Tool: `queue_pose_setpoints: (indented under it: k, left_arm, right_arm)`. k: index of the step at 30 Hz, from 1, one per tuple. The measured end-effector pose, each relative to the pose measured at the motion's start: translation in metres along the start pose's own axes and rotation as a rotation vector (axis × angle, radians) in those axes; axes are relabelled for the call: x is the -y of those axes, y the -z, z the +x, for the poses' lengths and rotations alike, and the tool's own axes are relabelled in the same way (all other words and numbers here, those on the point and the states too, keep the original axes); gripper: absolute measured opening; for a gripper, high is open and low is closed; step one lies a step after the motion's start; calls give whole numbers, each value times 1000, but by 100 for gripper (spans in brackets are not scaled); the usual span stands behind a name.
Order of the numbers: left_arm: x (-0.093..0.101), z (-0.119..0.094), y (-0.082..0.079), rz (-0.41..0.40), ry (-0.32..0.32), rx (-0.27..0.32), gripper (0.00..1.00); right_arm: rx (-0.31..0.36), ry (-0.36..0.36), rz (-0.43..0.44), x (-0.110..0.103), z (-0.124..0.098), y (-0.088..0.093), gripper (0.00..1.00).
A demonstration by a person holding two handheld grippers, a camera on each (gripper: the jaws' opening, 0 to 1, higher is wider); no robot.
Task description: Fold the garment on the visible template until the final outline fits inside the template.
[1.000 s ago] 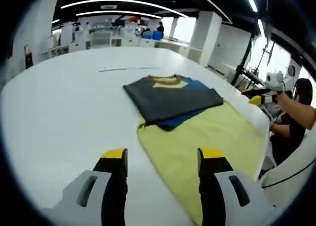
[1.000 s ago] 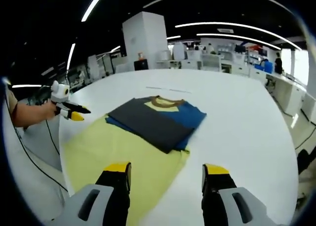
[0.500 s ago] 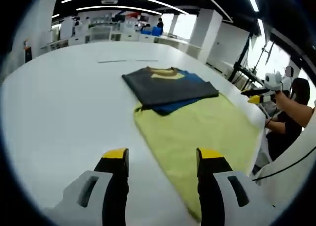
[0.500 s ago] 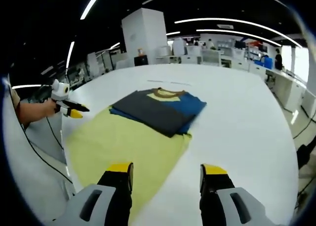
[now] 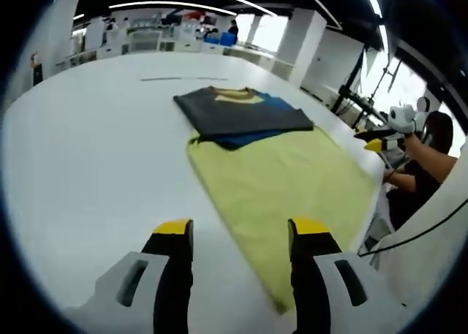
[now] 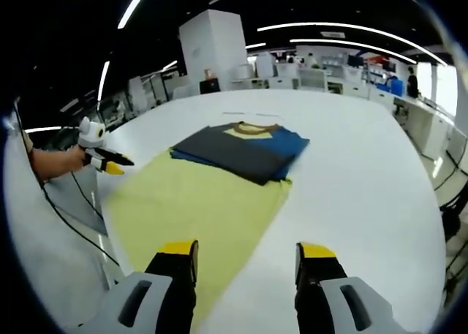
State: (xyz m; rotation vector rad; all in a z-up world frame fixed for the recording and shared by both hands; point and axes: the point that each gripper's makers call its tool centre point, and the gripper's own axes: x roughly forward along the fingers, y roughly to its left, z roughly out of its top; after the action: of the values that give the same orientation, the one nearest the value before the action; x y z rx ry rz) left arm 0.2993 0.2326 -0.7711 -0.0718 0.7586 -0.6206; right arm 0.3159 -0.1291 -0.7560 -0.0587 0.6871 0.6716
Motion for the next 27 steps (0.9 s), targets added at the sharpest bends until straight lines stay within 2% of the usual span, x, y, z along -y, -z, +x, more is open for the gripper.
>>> queue_pose_setpoints:
  k: [11,19,27]
  left_arm:
    - [8,-4,10,5,21,-22,48]
    - [13,-7,23,8,29,-53,46]
    - [17,-9,31,10,40,-77,40]
  right_arm:
    - [-5,-8,9,-11,-7,8,51]
    - [-21,-23,12,-22,-9,20,50]
    - [-58,-42,10,-31,-8,34,46]
